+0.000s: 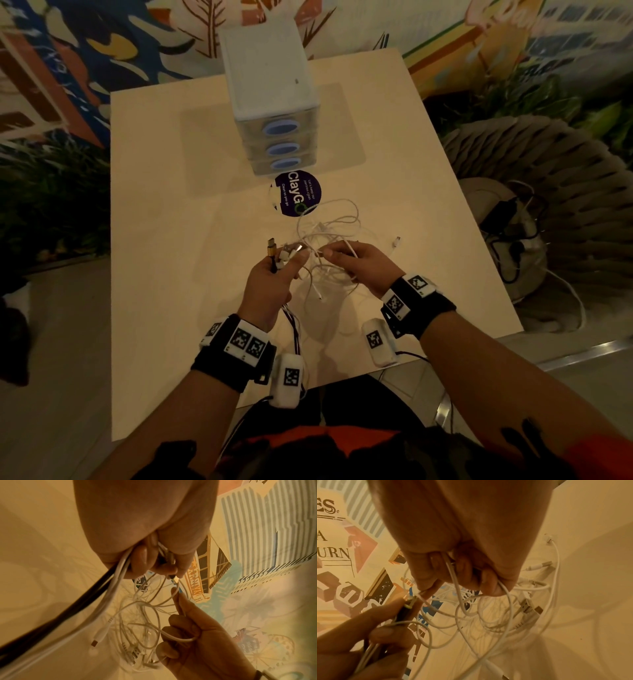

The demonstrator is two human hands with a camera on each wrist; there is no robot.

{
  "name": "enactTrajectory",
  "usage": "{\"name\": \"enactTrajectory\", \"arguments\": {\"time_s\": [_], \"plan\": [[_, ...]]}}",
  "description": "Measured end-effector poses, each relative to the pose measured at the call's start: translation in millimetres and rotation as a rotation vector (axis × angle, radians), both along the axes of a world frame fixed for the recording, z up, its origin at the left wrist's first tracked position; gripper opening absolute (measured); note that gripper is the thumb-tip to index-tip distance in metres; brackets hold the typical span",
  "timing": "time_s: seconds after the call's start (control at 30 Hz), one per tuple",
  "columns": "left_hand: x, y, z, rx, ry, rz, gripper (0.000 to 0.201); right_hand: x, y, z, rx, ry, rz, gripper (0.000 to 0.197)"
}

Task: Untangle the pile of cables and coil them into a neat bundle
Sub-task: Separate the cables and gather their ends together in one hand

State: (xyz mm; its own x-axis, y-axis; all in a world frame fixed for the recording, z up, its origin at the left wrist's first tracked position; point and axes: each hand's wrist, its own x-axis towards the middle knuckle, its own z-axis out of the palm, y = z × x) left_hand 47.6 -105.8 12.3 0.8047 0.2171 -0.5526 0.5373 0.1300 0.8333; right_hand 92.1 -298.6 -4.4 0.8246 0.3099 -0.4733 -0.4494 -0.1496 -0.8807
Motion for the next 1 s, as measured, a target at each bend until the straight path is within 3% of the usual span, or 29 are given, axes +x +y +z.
{"name": "enactTrajectory", "arguments": {"time_s": [0.57, 0.77, 1.0], "plan": [[4, -6, 7, -0.056, 0.021, -0.019, 0.020, 4, 3, 4, 0.001, -0.115, 0.098, 0.010], [3, -9, 14, -0.026, 0.008, 0.016, 0.019, 4, 4, -2, -0.126, -0.154, 0.192, 0.017], [1, -9, 16, -0.022, -0.052, 0.093, 0.010, 10, -7, -2, -0.337, -0.198, 0.095, 0.018]]}}
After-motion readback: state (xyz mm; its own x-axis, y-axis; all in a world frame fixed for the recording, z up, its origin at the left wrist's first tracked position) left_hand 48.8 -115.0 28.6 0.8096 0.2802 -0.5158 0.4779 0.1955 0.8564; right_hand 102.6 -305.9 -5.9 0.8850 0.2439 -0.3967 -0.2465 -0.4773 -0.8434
